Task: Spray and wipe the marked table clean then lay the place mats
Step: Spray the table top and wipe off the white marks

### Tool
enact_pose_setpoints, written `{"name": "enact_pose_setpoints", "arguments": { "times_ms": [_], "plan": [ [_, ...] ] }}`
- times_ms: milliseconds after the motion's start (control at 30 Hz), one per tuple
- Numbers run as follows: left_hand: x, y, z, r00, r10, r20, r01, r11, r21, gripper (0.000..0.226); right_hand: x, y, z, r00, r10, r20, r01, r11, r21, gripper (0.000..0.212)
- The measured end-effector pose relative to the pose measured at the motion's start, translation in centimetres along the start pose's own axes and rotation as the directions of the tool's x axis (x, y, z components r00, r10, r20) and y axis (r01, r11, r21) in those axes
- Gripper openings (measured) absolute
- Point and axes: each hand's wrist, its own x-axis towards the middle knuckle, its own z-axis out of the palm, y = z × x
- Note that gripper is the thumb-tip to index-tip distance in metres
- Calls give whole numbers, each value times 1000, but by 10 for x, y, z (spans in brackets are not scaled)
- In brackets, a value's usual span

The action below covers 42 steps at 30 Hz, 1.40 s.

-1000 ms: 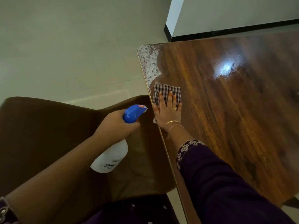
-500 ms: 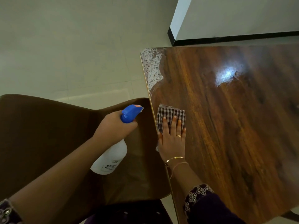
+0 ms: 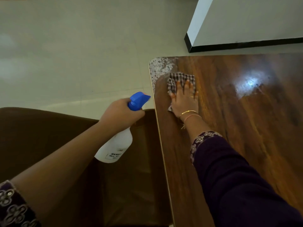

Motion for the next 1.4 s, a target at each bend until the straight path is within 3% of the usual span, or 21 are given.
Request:
{"name": "enact_pose_setpoints", "arguments": {
  "times_ms": [167, 300, 533, 700, 767, 933, 1033, 1167, 1267, 1400],
  "plan": [
    [14, 4, -10, 1000, -5, -12, 4, 998, -55, 18, 52, 31, -19, 974, 227, 8, -228, 973, 38, 64],
    [23, 2, -7, 1000, -9, -7, 8, 997, -80, 15, 98, 15, -27, 969, 244, 40, -247, 967, 67, 63],
    [45, -7, 2, 1000, -25, -5, 24, 995, -98, 18, 136, -48, -25, 985, -163, 50, 166, 984, -57, 60],
    [53, -2, 4, 997, -44, -57, 38, 994, -105, 25, 67, -81, -5, 856, -497, 145, 517, 837, -181, 68],
    [53, 0, 2, 996, -45, -79, 35, 992, -118, 27, 29, -72, 5, 811, -572, 125, 585, 791, -177, 58],
    [54, -1, -2, 996, -47, -76, 38, 993, -116, 20, 4, -41, 7, 877, -479, 43, 481, 876, -34, 66],
    [52, -7, -7, 996, -56, -76, 47, 992, -113, 24, 15, -40, 6, 925, -379, 12, 379, 925, 14, 58],
    [47, -15, -12, 994, -69, -90, 61, 994, -90, 23, 62, -34, -6, 978, -193, -76, 197, 980, 42, 57],
    [41, -19, -13, 993, -64, -102, 54, 994, -95, 24, 102, -35, -19, 997, -63, -39, 66, 994, 91, 56],
    [36, -23, -12, 994, -68, -89, 57, 991, -118, 19, 78, -41, -17, 972, -232, -26, 233, 962, 143, 55]
  ]
}}
